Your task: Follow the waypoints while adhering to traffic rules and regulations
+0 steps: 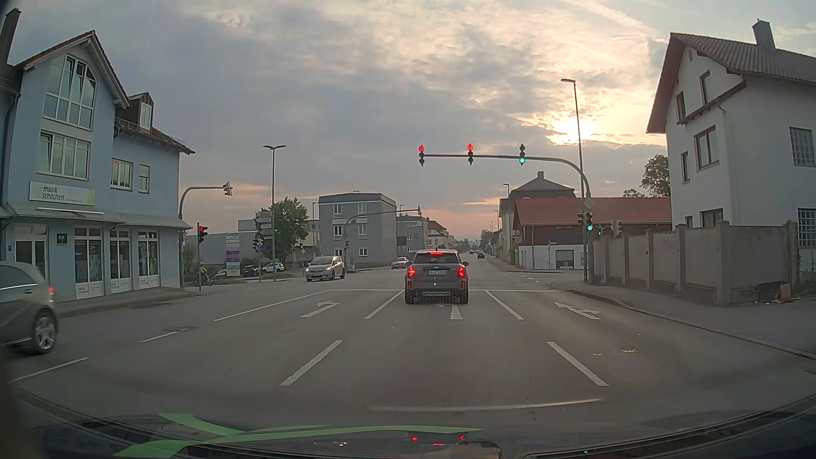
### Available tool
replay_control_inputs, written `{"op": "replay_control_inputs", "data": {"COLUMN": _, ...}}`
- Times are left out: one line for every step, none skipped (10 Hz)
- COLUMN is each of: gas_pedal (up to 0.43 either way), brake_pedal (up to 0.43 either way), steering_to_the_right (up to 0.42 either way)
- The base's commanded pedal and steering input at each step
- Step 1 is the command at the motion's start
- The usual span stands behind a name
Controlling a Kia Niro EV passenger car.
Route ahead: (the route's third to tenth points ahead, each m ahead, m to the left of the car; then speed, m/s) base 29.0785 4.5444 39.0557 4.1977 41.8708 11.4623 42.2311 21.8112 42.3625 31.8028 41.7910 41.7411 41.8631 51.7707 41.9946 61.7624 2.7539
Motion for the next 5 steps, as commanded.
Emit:
{"op": "replay_control_inputs", "data": {"gas_pedal": 0.0, "brake_pedal": 0.134, "steering_to_the_right": 0.009}}
{"op": "replay_control_inputs", "data": {"gas_pedal": 0.0, "brake_pedal": 0.128, "steering_to_the_right": 0.008}}
{"op": "replay_control_inputs", "data": {"gas_pedal": 0.0, "brake_pedal": 0.128, "steering_to_the_right": 0.008}}
{"op": "replay_control_inputs", "data": {"gas_pedal": 0.0, "brake_pedal": 0.128, "steering_to_the_right": 0.007}}
{"op": "replay_control_inputs", "data": {"gas_pedal": 0.0, "brake_pedal": 0.122, "steering_to_the_right": 0.007}}
